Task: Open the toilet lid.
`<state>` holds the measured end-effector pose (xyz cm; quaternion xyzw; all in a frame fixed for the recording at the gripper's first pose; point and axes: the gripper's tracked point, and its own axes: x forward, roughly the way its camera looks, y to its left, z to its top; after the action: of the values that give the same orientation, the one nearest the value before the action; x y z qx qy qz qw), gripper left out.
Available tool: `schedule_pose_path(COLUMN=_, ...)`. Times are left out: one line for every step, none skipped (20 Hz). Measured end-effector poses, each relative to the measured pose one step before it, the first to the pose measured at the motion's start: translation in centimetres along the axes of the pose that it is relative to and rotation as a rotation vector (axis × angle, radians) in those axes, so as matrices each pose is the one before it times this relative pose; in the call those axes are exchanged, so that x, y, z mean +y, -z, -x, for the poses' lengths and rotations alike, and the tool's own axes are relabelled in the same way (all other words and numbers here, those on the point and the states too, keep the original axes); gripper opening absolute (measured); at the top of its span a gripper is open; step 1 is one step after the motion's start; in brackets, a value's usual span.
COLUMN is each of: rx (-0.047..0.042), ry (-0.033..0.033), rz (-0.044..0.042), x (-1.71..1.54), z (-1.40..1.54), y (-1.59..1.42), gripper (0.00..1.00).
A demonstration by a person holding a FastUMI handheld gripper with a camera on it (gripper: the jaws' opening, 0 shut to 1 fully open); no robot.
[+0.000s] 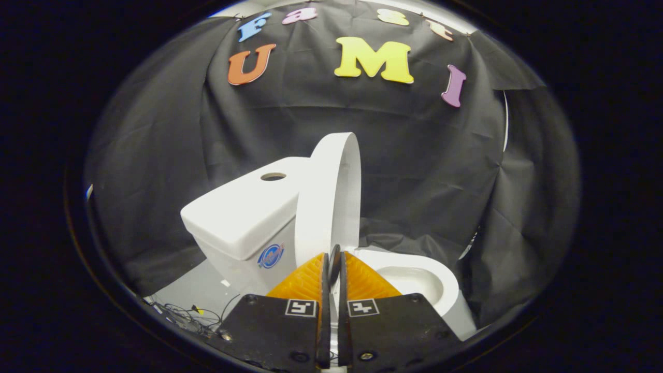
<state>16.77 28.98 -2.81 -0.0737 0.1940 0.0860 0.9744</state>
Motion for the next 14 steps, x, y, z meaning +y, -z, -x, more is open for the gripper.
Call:
schedule_pose_path(rx=0.00228, ry=-0.00297, rz=0.01208, x=0.179, z=-0.055, y=-0.020, gripper=0.10)
schedule_pose_path(rx=0.00435, ry=-0.00543, rz=0.01788, x=0.397, z=-0.119, y=0.032, gripper=0.10)
schedule_pose_path(rx=-0.00144, ry=-0.00410, rz=0.02555, x=0.224, z=-0.265, y=0.072, gripper=0.14)
schedule_pose_path(rx=0.00308, ry=-0.00916, rz=0.01832, x=0.162, z=-0.120, y=0.087, gripper=0.15)
schedule_pose_path(rx=0.00216, ry=-0.01281, rz=0.01232, x=0.112, z=-0.064, y=0.218, gripper=0.19)
schedule_pose_path(rx=-0.00322, ry=-0.01634, rz=0.00431, x=0.064, z=0.139, y=0.053, gripper=0.21)
schedule_pose_path(rx=-0.01007, ry=-0.01385, rz=0.00186, x=-0.097, z=0.189, y=0.075, gripper=0.29)
schedule_pose_path(rx=-0.01896, ry=-0.02581, rz=-0.00346, x=0.200, z=0.407, y=-0.118, gripper=0.38)
schedule_pose_path(rx=-0.03077, ry=-0.00923, rz=-0.00364, x=-0.210, z=0.316, y=-0.411, gripper=0.46)
schedule_pose_path(rx=-0.04180, ry=0.00709, rz=0.00111, x=-0.530, z=0.908, y=-0.701, gripper=0.55)
schedule_pose_path(rx=-0.04572, ry=0.01583, rz=0.00739, x=-0.906, z=0.779, y=-0.662, gripper=0.62)
schedule_pose_path(rx=-0.04364, ry=0.00306, rz=0.00638, x=-0.691, z=1.004, y=-0.851, gripper=0.69)
schedule_pose_path(rx=-0.05007, ry=0.00103, rz=-0.00044, x=-0.607, z=1.157, y=-0.852, gripper=0.76)
schedule_pose_path(rx=-0.03915, ry=0.01232, rz=-0.00488, x=-1.062, z=1.264, y=-0.464, gripper=0.84)
